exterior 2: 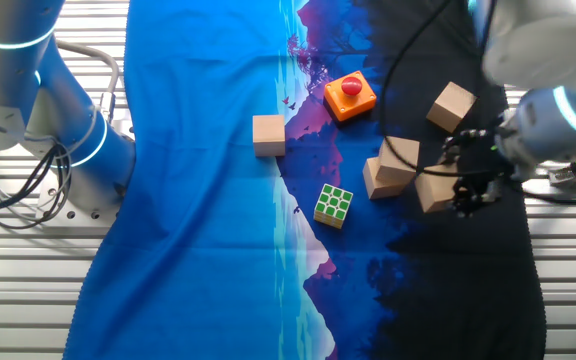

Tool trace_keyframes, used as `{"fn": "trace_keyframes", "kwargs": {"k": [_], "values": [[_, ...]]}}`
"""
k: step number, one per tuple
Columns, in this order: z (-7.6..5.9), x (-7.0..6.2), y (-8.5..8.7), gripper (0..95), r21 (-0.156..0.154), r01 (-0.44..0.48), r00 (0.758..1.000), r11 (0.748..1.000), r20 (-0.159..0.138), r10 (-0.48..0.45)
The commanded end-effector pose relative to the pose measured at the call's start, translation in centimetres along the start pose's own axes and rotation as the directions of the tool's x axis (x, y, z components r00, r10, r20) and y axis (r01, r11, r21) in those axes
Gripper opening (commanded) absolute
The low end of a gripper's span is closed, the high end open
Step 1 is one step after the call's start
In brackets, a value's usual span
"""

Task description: Stack the blocks in a vertical line of five

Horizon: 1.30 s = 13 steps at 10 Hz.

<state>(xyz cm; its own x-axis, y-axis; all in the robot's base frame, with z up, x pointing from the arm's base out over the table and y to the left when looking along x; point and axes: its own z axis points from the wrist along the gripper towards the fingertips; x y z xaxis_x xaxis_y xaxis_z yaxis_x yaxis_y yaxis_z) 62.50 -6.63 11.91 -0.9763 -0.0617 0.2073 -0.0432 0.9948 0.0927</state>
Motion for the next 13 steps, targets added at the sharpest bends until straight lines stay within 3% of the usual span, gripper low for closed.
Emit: {"fn": "trace_keyframes", "kwargs": {"k": [1,3,6,13], "values": [[-1.5,0.6,0.9,0.0,0.004,-0.020,1.000,1.000,-0.001,0.020],[-2.4,1.4,1.7,0.0,-0.009,-0.039,0.999,0.999,-0.001,0.039],[-3.3,2.6,2.9,0.0,0.001,-0.048,0.999,0.999,0.001,0.048],[-4.6,4.5,5.0,0.0,-0.007,-0.095,0.995,0.995,0.013,0.095]]}}
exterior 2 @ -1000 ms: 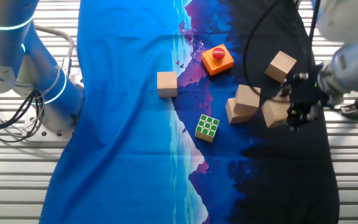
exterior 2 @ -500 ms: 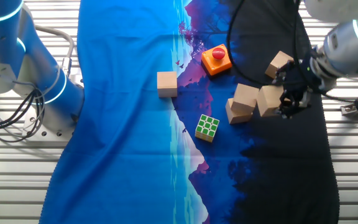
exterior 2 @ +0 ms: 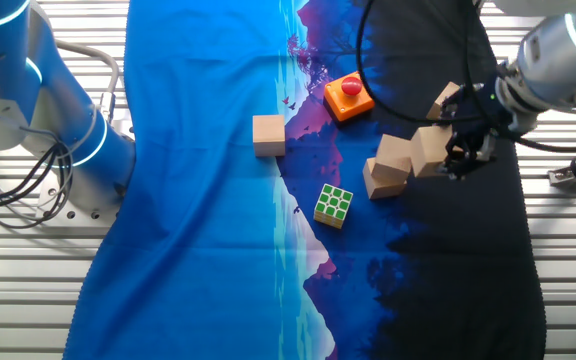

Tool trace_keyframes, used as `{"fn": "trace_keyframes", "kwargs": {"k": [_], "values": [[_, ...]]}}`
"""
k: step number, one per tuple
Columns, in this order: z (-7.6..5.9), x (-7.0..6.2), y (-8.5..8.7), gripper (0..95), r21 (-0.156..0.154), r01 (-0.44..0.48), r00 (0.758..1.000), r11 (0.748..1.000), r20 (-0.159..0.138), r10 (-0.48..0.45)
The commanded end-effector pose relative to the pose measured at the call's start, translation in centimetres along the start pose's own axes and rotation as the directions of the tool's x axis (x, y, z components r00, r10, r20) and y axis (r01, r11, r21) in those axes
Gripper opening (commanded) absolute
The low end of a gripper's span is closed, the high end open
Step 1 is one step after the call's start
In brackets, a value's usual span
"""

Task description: Stack the blocks in a vertical line of five

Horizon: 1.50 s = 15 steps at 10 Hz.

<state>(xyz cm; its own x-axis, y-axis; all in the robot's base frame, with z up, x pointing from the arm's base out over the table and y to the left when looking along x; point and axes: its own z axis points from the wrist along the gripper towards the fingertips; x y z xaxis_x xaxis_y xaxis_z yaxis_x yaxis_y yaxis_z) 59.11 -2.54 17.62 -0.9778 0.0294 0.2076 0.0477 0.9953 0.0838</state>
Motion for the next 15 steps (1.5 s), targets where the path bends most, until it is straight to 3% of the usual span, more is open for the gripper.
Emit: {"fn": "trace_keyframes", "kwargs": {"k": [1,7,11,15], "values": [[-0.2,0.6,0.5,0.0,0.000,-0.009,1.000,1.000,0.004,0.009],[-0.3,1.3,1.1,0.0,-0.017,-0.021,1.000,1.000,-0.004,0.021],[0.3,2.6,2.1,0.0,-0.020,-0.043,0.999,0.999,0.003,0.043],[1.2,3.9,1.1,0.0,-0.021,-0.037,0.999,0.999,0.007,0.037]]}}
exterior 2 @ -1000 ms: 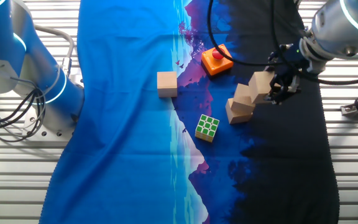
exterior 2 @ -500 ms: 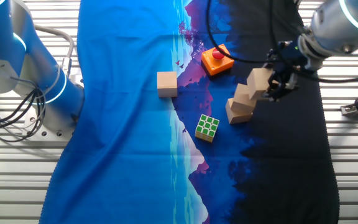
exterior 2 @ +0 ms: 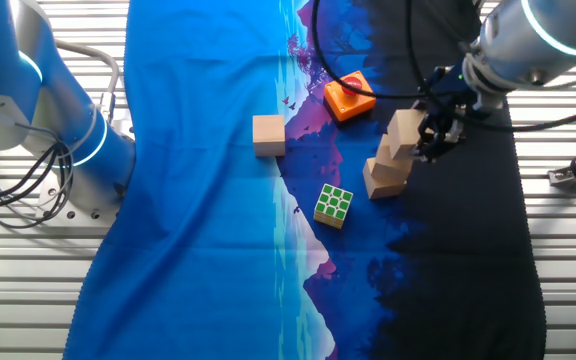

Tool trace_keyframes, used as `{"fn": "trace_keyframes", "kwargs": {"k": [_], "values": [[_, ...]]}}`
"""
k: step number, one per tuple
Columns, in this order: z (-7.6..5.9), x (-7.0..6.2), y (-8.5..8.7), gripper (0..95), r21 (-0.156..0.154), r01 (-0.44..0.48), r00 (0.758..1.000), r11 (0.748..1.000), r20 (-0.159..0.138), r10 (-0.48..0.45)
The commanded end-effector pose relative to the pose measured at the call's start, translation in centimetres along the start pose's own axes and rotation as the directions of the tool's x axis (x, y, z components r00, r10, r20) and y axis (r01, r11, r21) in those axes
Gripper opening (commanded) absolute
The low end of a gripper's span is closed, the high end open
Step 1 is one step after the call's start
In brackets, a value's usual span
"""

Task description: Stack the blocks in a vertical line of five

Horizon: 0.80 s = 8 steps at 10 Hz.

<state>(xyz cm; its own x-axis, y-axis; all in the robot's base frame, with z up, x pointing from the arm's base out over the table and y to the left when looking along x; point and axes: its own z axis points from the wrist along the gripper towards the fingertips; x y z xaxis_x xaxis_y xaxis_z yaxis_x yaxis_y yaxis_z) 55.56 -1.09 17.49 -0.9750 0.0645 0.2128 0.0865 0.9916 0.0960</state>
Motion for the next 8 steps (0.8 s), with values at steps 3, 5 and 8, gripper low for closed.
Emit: {"fn": "trace_keyframes", "kwargs": {"k": [3,5,8], "values": [[0.53,0.76,-0.45,0.0,-0.013,-0.012,1.000,1.000,0.014,0.013],[0.62,0.69,-0.23,38.0,-0.047,-0.006,1.000,0.999,0.022,0.007],[0.89,0.39,0.17,38.0,-0.045,-0.007,0.999,0.999,0.037,0.008]]}}
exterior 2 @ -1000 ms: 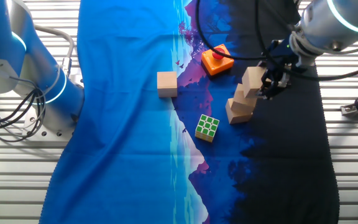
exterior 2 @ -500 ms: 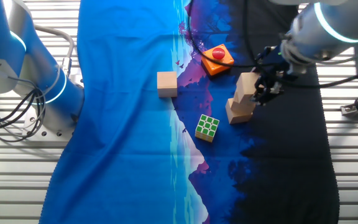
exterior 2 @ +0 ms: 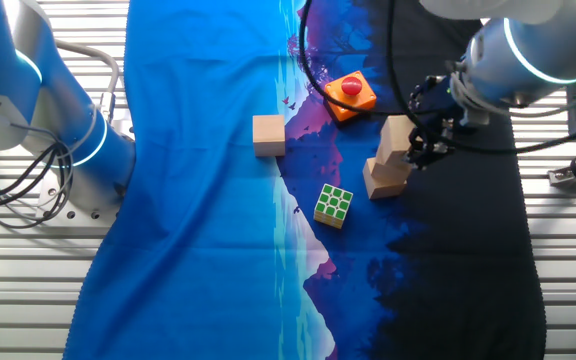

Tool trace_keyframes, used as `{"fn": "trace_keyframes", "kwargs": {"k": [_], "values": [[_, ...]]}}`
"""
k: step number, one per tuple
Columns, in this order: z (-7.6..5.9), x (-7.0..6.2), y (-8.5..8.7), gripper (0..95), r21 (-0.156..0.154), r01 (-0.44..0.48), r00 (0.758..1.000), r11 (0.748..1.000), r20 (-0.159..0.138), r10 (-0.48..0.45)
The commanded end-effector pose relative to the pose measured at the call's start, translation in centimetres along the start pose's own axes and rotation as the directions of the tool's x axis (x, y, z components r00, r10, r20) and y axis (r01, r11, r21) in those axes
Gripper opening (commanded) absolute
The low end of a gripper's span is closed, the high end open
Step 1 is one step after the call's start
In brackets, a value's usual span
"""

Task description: Stack the blocks in a vertical line of five

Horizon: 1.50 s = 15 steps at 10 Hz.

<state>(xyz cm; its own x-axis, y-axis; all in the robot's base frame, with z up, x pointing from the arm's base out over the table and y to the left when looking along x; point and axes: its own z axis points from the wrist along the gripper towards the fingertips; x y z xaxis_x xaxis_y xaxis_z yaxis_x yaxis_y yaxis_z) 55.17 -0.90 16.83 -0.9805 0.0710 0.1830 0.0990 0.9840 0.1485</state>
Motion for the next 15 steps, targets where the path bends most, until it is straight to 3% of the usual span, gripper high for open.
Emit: {"fn": "trace_keyframes", "kwargs": {"k": [1,8,9,10,11,15], "values": [[0.25,0.07,0.16,38.0,0.008,-0.006,1.000,1.000,0.006,0.006],[0.60,0.08,0.11,38.0,0.023,-0.001,1.000,1.000,0.010,0.001],[0.74,0.18,-0.06,38.0,0.043,0.008,1.000,0.999,0.015,-0.009],[1.04,0.47,-0.50,38.0,0.100,0.033,0.999,0.994,0.024,-0.035],[1.14,0.58,-0.65,38.0,0.118,0.038,0.999,0.992,0.027,-0.042],[1.22,0.59,-0.67,38.0,0.119,0.030,0.998,0.992,0.043,-0.036]]}}
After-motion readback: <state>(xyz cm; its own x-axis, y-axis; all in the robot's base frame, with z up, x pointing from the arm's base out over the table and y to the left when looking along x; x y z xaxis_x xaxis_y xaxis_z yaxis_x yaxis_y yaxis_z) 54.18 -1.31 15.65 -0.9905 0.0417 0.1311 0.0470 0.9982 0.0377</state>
